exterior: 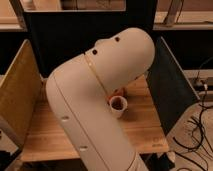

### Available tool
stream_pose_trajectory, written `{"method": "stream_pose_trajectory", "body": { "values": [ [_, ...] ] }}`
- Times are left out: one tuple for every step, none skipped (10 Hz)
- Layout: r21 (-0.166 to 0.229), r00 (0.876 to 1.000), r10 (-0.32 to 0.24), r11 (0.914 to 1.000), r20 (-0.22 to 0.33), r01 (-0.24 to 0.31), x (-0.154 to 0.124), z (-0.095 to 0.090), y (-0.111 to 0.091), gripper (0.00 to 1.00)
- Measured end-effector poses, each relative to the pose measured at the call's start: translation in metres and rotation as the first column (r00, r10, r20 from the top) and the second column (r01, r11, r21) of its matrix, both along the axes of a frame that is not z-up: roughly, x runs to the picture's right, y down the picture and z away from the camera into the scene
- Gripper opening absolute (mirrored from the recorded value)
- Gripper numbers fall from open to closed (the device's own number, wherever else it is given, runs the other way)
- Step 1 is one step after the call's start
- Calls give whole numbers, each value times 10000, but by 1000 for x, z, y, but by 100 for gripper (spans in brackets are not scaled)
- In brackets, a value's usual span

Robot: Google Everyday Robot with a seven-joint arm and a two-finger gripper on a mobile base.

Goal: Place the white sponge in the ceramic bowl

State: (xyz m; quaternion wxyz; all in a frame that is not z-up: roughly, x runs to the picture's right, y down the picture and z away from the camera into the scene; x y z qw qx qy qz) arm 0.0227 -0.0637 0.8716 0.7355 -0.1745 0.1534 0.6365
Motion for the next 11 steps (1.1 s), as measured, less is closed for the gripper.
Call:
{"method": "stream_pose_trajectory", "body": {
  "values": [
    [-1, 10000, 2, 10000, -2, -2, 0, 0, 0, 6],
    [1, 10000, 3, 10000, -3, -3, 0, 0, 0, 6],
    [0, 10000, 3, 10000, -3, -3, 0, 0, 0, 6],
    [2, 10000, 4, 10000, -5, -4, 1, 0, 0, 6],
    [2, 10000, 3, 10000, -5, -3, 1, 0, 0, 6],
    [2, 10000, 3, 10000, -5, -3, 1, 0, 0, 6],
    [1, 10000, 4, 10000, -7, -4, 1, 0, 0, 5],
    [1, 10000, 5, 10000, -6, -5, 1, 0, 0, 1],
    [1, 10000, 4, 10000, -6, -4, 1, 0, 0, 1],
    [1, 10000, 5, 10000, -7, -5, 1, 0, 0, 8],
    [1, 10000, 4, 10000, -6, -4, 1, 0, 0, 17]
  ]
}}
